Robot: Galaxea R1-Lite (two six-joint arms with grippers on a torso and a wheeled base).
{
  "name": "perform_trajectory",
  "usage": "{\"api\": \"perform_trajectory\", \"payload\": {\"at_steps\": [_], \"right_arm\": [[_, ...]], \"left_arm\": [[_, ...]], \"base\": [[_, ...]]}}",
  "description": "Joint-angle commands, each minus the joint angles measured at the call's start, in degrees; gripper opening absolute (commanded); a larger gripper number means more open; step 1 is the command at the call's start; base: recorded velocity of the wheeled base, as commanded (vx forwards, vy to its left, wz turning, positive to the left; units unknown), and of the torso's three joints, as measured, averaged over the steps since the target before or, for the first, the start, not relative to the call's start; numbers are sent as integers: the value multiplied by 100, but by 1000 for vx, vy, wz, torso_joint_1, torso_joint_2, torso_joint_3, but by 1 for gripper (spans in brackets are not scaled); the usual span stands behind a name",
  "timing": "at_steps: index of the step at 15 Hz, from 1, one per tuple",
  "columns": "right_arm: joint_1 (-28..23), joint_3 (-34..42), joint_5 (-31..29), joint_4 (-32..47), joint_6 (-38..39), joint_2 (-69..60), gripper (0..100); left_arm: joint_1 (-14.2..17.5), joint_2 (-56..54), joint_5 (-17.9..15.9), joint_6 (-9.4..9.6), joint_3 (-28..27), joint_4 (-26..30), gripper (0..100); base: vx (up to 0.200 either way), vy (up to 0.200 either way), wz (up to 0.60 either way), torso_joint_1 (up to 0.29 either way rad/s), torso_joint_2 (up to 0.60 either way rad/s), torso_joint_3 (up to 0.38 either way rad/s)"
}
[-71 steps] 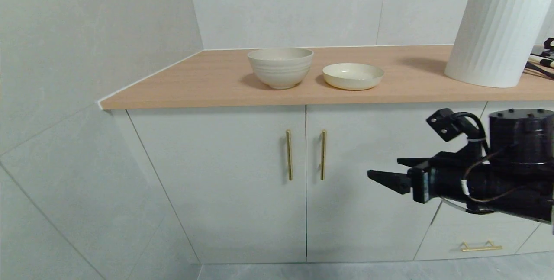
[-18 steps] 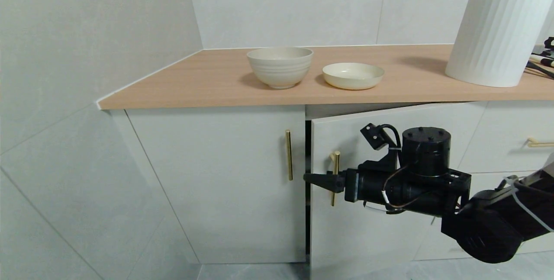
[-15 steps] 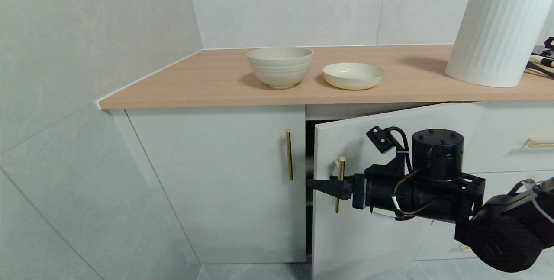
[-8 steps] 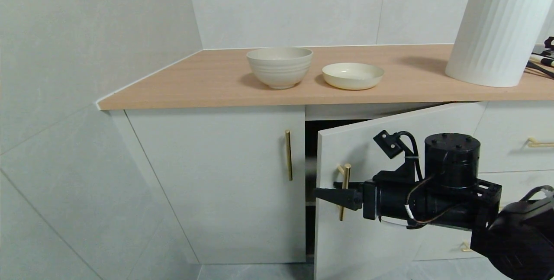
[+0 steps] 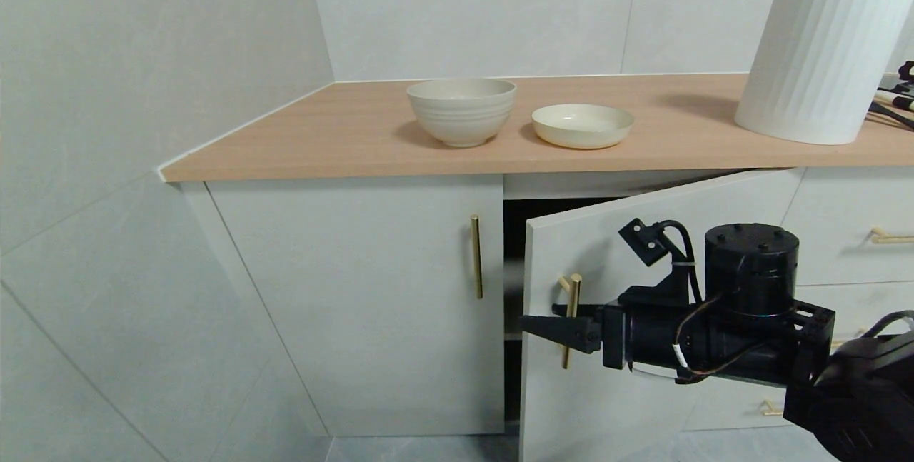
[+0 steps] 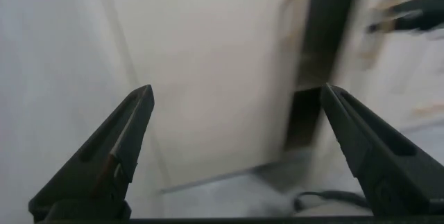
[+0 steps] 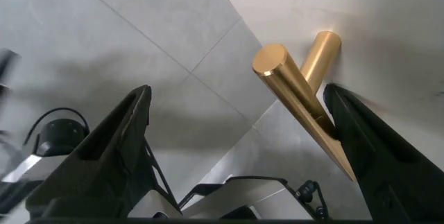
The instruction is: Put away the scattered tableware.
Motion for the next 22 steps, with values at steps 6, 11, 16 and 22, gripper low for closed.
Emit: {"api": "perform_trajectory", "payload": {"at_steps": [6,11,16,22], "right_arm": [[45,-8,16,-11,5,-20,100],[45,-8,7,-11,5,-46,100],[72,-25,7,-11,-4,-28,100],[81,1,7,-11,-4,-20,100]], "left_arm": [[-1433,5577,-995,-18,-2359,-598,100],[-2215,7458,-968,-378,-2297,-2224,100],[-2909,8240,-951,-1687,-1893,-3753,100],[-3041,8504,-916,-1705,-1910,-3806,100]], "base": [[0,0,0,0,0,0],[0,0,0,0,0,0],[0,0,0,0,0,0],[0,0,0,0,0,0]]}}
